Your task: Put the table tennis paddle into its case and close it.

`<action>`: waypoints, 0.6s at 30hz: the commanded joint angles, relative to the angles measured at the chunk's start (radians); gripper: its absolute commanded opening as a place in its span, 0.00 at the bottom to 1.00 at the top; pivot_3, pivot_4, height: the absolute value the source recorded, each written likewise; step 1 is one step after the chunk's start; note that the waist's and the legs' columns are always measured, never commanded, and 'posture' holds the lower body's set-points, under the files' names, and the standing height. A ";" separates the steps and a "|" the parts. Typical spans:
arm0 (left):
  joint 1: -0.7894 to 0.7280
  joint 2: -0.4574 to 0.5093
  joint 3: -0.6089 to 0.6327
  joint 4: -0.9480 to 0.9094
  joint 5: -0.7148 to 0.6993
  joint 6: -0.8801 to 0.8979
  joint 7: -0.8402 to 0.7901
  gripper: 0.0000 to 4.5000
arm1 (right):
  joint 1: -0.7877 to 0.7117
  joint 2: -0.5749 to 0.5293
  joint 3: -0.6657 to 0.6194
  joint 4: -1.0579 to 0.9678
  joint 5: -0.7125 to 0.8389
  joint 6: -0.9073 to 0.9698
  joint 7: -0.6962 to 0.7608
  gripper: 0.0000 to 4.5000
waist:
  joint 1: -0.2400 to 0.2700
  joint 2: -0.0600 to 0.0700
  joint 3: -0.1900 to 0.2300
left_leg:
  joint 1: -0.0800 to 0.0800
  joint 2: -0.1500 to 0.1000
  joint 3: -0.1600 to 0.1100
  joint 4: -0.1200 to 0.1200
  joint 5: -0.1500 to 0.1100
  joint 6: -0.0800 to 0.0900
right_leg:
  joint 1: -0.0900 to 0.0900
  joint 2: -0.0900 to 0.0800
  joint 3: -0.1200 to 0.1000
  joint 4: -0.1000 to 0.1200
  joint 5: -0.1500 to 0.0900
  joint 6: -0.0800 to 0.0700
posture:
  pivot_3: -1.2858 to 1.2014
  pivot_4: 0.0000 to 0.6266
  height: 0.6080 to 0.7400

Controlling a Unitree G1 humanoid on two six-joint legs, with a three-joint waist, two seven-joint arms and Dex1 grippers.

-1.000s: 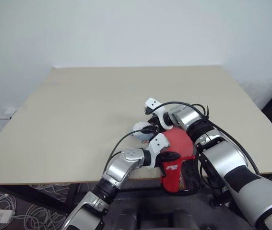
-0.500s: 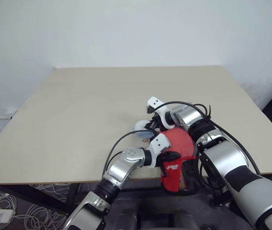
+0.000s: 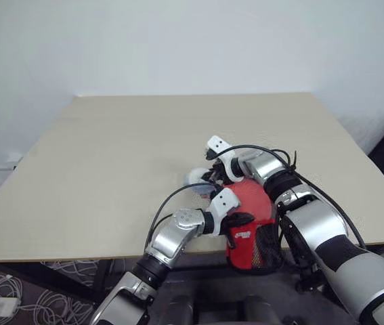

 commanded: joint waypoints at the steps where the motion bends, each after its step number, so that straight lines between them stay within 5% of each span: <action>1: 0.006 0.009 0.021 0.033 0.031 0.030 0.037 0.00 | -0.069 0.007 -0.080 0.001 0.039 -0.066 -0.105 0.00 | 0.000 0.000 0.000 | 0.000 0.000 0.000 0.000 0.000 0.000 | 0.000 0.000 0.000 0.000 0.000 0.000 | 0.52 0.00 1.00; 18: 0.005 0.003 0.023 0.037 0.035 0.043 0.035 0.00 | -0.102 -0.054 -0.089 0.130 -0.078 -0.127 -0.489 0.00 | -0.008 0.000 0.000 | 0.000 0.000 0.000 -0.001 0.002 0.000 | 0.000 0.000 0.000 0.000 0.000 0.000 | 0.52 0.00 1.00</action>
